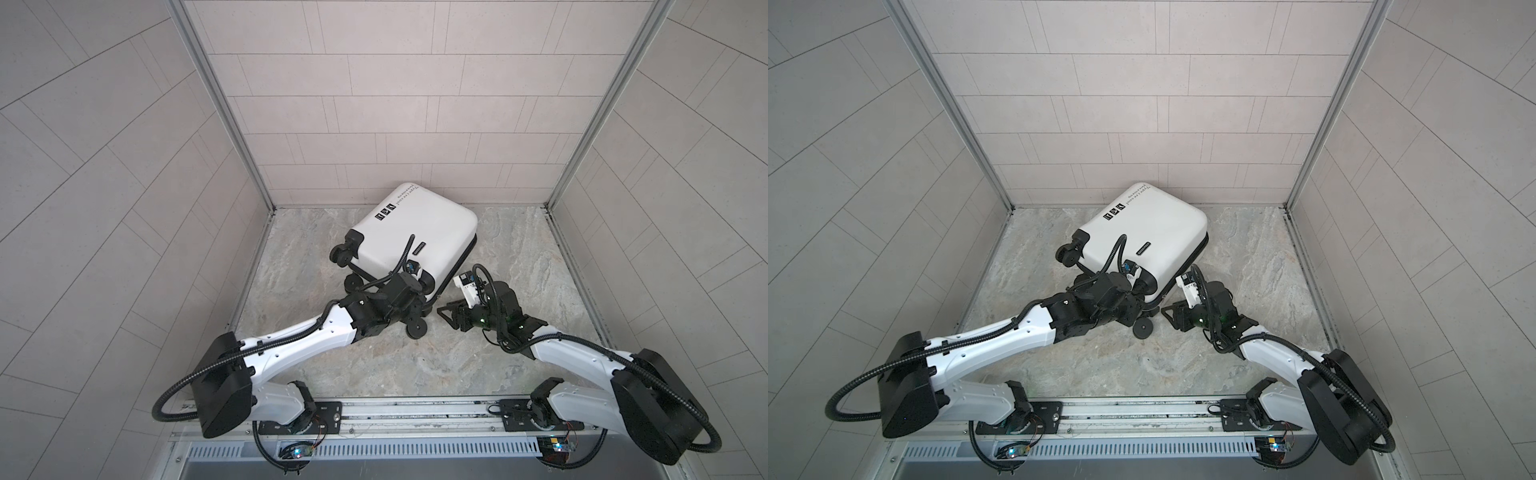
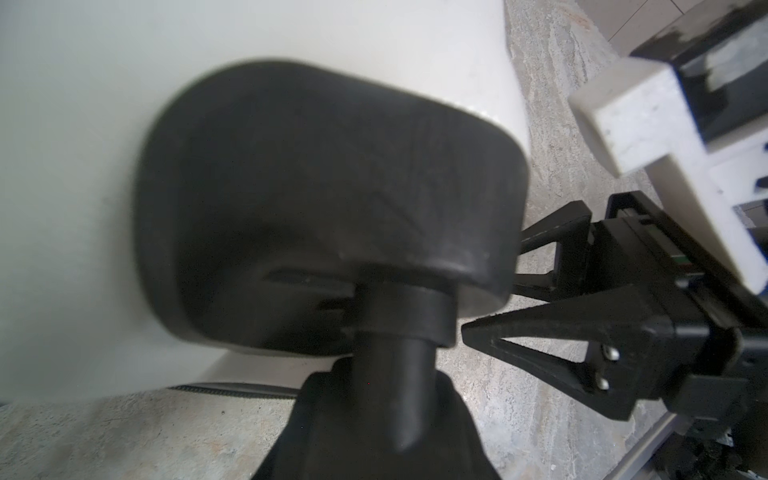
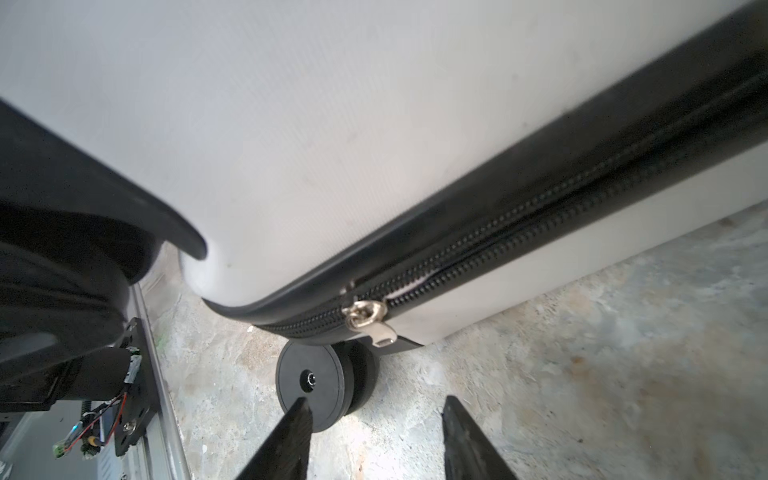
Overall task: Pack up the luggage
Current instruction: 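Grasp the metal zipper pull with the right gripper while left holds the wheel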
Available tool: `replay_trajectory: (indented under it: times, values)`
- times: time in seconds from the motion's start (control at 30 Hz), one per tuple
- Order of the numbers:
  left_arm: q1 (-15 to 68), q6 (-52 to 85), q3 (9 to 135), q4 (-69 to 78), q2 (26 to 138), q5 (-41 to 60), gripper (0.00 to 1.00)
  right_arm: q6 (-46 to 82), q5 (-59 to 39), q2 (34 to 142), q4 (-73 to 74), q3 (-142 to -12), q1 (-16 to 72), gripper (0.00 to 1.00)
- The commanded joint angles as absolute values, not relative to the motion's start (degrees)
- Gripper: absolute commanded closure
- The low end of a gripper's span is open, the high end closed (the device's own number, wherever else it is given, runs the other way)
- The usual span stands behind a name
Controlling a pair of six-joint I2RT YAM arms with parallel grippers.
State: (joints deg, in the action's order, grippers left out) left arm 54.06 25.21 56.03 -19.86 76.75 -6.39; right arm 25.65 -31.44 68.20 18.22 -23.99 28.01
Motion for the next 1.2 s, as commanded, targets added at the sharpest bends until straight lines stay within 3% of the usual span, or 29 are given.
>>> replay_trajectory:
  times: [0.0, 1.17]
  values:
    - [52.77, 29.69, 59.39, -20.04, 75.34, -11.23, 1.0, 24.75, -34.15, 69.43, 22.24, -26.19, 28.2, 0.5]
    - [52.74, 31.27, 60.95, -21.44, 76.47, -10.37, 1.0, 25.3, -34.97, 78.04, 27.52, -29.39, 25.27, 0.85]
